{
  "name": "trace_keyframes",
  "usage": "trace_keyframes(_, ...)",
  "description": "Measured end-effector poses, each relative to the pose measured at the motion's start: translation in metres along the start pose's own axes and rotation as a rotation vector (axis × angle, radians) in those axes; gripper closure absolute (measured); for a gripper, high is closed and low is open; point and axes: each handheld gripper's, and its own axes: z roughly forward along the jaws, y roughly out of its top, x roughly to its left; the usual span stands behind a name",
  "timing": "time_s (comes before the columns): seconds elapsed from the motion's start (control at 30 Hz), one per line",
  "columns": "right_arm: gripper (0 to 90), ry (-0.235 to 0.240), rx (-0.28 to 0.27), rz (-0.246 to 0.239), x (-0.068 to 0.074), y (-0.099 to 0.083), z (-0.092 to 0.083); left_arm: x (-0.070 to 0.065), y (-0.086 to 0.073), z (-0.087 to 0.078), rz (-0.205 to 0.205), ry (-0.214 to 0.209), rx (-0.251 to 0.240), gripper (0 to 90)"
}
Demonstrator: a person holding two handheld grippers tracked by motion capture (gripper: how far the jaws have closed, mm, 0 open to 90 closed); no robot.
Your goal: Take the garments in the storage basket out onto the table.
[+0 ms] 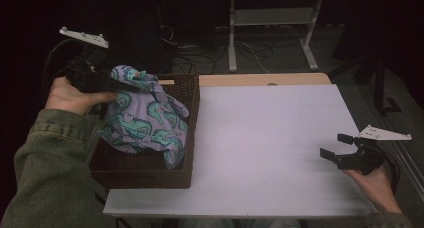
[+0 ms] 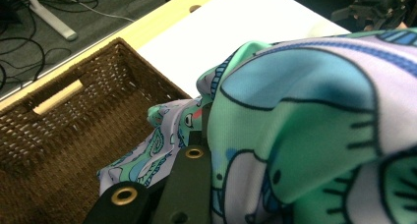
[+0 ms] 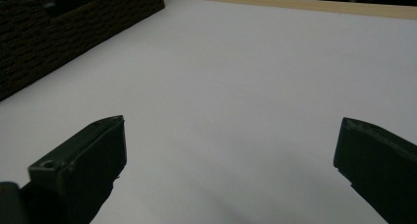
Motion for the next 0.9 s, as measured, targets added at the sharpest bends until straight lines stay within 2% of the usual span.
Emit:
trace_keyframes(0.2, 0.0, 0.001, 0.000, -0.001, 0.000, 0.000, 0.001, 0.001, 0.013, -0.016, 0.001, 0.024, -0.018, 82.9)
trace_keyframes(0.53, 0.0, 0.002, 0.000, -0.001, 0.000, 0.000, 0.000, -0.005, 0.039, -0.041, 0.032, 0.057, -0.049, 82.9)
trace_keyframes(0.67, 0.0, 0.004, 0.001, 0.000, 0.000, 0.000, 0.001, -0.008, 0.049, -0.047, 0.055, 0.068, -0.061, 82.9)
trace_keyframes(0.9, 0.0, 0.007, -0.001, 0.002, 0.000, 0.000, 0.000, -0.013, 0.066, -0.052, 0.056, 0.071, -0.086, 82.9)
